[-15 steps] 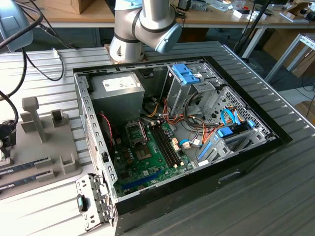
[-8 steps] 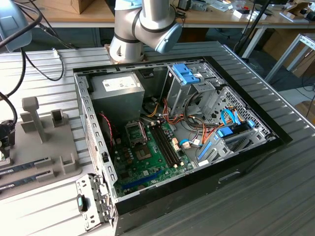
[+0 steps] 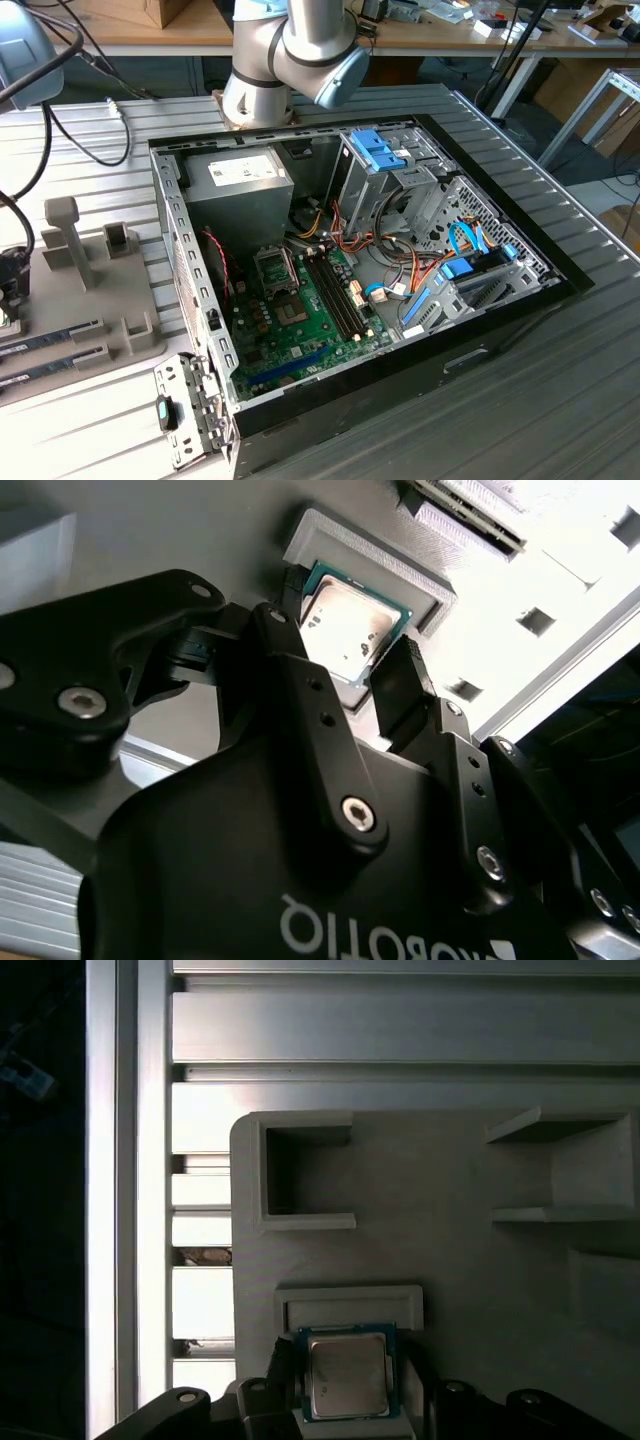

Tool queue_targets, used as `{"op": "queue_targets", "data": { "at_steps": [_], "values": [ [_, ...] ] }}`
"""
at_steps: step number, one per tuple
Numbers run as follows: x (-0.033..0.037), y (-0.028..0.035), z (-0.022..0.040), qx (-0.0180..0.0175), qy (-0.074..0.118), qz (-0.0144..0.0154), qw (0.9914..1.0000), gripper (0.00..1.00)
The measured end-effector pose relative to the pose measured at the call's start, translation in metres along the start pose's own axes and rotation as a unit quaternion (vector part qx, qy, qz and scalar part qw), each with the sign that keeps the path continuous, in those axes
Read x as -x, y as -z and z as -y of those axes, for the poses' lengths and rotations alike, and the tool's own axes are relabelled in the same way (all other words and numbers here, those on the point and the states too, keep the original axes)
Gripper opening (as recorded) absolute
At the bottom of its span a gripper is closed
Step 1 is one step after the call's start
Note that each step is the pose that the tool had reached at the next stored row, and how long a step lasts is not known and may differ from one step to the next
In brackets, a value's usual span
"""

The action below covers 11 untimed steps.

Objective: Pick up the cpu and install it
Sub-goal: 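Pick up the cpu and move it towards the insertion slot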

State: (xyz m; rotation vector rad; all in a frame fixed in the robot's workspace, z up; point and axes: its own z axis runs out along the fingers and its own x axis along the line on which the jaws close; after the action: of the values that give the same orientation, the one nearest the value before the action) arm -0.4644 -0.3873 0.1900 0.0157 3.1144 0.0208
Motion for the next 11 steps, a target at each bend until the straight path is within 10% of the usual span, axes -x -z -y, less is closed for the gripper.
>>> {"op": "queue_targets", "data": {
  "at_steps": [11],
  "values": [
    [-0.0003, 0.0004, -0.0001, 0.0, 0.0, 0.0, 1.0, 0.54]
  ]
}}
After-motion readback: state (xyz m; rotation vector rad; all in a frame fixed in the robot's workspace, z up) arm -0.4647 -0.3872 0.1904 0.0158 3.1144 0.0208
